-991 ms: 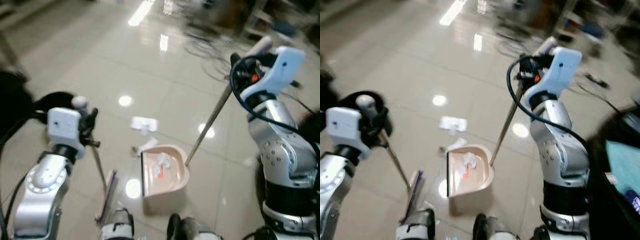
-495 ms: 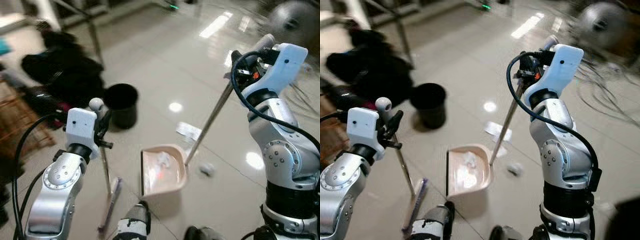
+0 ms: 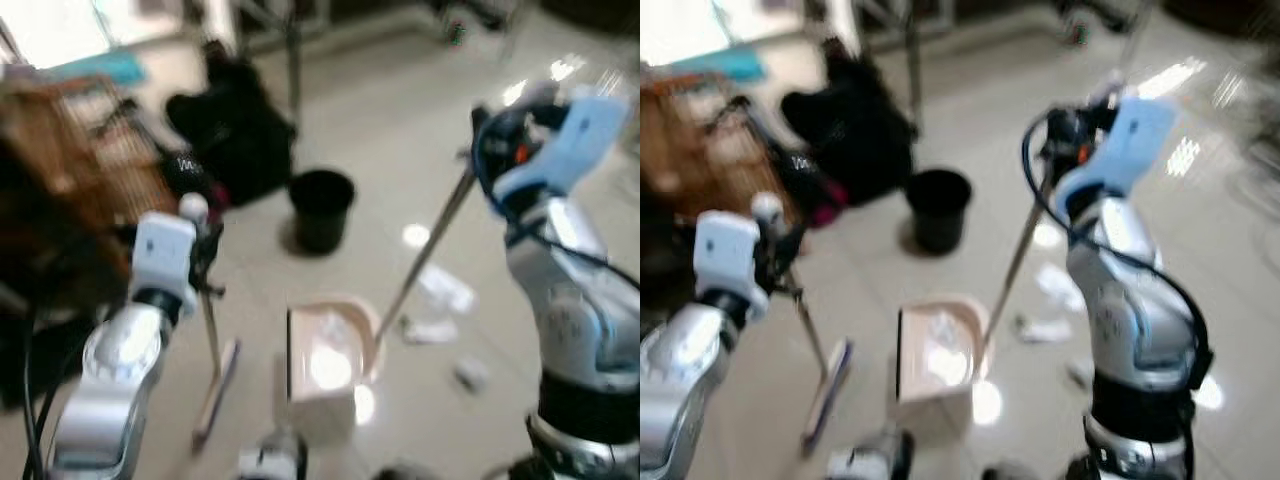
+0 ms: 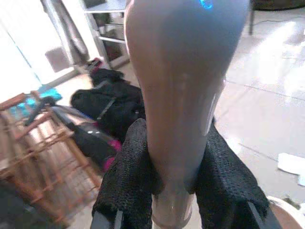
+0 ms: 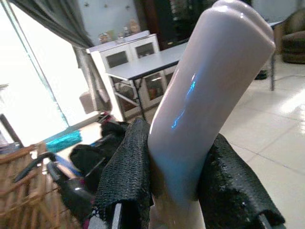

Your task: Sweep floor

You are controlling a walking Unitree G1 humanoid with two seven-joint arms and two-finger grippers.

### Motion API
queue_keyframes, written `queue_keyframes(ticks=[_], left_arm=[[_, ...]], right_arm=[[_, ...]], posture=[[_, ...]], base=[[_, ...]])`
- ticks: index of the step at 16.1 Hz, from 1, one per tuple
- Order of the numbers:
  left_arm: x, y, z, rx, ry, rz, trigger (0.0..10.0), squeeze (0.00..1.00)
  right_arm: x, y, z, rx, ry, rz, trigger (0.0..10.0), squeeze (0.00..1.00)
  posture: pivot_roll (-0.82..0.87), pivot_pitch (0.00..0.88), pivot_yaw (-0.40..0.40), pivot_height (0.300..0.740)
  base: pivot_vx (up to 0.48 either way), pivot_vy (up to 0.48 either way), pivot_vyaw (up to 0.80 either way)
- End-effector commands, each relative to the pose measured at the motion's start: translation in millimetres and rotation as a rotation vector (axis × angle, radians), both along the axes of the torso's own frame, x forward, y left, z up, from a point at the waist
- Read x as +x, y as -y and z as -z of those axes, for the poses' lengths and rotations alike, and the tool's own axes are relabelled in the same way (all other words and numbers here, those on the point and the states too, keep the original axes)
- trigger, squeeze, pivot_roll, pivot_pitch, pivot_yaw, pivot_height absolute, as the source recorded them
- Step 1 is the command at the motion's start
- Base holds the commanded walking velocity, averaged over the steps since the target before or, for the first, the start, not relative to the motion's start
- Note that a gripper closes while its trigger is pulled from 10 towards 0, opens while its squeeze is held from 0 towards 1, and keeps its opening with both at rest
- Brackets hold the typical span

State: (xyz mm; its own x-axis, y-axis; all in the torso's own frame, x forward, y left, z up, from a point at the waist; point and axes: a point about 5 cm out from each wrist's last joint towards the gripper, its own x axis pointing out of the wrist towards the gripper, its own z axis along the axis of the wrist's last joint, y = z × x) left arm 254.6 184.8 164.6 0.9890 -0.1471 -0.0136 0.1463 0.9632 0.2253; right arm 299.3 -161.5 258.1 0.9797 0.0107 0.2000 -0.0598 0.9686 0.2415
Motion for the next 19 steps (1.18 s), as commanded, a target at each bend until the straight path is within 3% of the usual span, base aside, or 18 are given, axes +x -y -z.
queue_keyframes(ticks=[1, 7, 15, 19], left_arm=[[-1.9, 3.7, -8.1, 0.027, 0.045, 0.029, 10.0, 0.00], [1.8, 4.8, -8.5, 0.023, 0.044, 0.035, 10.0, 0.00], [-1.9, 1.0, -8.5, 0.019, 0.049, 0.006, 10.0, 0.00], [-2.3, -0.6, -8.3, 0.023, 0.049, 0.003, 10.0, 0.00]], right_arm=[[-5.5, 5.0, -10.6, 0.029, 0.051, 0.019, 10.0, 0.00], [0.4, 5.6, -30.7, 0.072, 0.085, -0.016, 10.0, 0.00], [9.5, 20.2, -66.0, 0.054, 0.163, 0.000, 10.0, 0.00], [11.9, 25.6, -73.8, 0.083, 0.187, 0.024, 10.0, 0.00]], posture=[[0.15, 0.109, -0.009, 0.740], [0.15, 0.113, -0.015, 0.740], [0.16, 0.119, -0.041, 0.740], [0.16, 0.120, -0.040, 0.740]], base=[[0.285, 0.000, 0.00], [0.366, 0.000, 0.00], [0.415, 0.000, 0.00], [0.441, 0.000, 0.48]])
